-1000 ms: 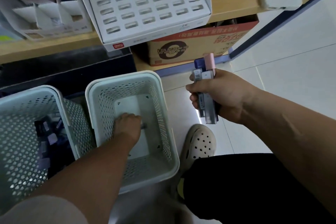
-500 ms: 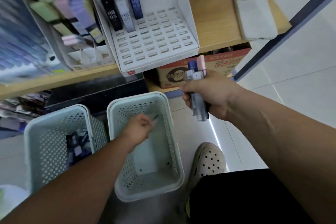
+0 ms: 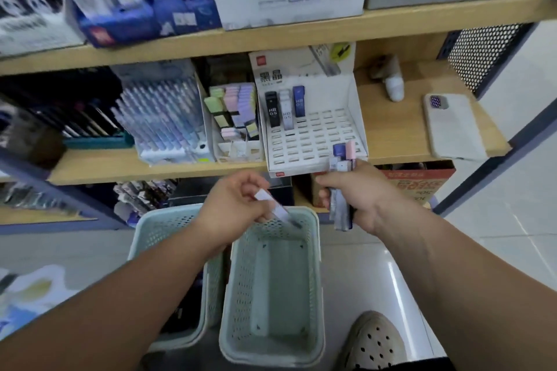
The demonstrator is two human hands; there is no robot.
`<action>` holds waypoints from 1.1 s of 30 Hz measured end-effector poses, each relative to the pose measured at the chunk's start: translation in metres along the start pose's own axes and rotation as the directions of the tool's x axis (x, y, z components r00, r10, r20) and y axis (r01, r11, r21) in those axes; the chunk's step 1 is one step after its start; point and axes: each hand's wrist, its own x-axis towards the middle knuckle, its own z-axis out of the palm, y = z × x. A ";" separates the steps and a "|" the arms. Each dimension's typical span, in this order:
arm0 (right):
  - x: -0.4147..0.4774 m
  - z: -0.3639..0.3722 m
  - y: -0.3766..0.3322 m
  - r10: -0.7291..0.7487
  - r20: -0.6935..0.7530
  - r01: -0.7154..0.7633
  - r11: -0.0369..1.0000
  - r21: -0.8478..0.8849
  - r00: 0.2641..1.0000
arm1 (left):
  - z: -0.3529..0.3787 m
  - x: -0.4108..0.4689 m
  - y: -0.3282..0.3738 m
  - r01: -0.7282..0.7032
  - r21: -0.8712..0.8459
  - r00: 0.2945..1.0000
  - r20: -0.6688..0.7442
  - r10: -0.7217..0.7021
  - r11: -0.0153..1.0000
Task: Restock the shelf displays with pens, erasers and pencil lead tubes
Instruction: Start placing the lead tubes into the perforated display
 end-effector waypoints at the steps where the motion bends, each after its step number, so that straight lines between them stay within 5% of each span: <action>1: -0.001 -0.001 -0.002 -0.010 -0.028 0.011 1.000 0.026 1.000 | -0.002 0.001 0.014 -0.038 -0.029 0.998 -0.052 0.037 0.999; 5: -0.003 -0.010 -0.012 -0.045 -0.112 0.057 0.993 0.105 0.993 | -0.008 0.022 0.056 -0.196 0.033 0.960 -0.196 0.198 0.980; 12: -0.007 -0.014 -0.024 -0.030 -0.093 0.046 0.984 0.174 0.995 | -0.005 0.077 0.091 -0.368 0.566 0.827 -0.164 0.538 0.738; 19: -0.002 -0.023 -0.021 -0.048 -0.082 0.061 0.986 0.156 0.995 | -0.003 0.103 0.088 -0.362 0.712 0.834 -0.041 0.550 0.602; 25: -0.003 -0.029 -0.014 -0.043 -0.069 0.049 0.995 0.088 0.997 | -0.011 0.113 0.096 -0.376 0.692 0.851 -0.005 0.526 0.616; 33: 0.001 -0.029 -0.015 -0.014 0.022 0.009 0.974 0.226 1.000 | 0.003 0.117 0.075 -0.399 0.757 0.821 0.044 0.570 0.517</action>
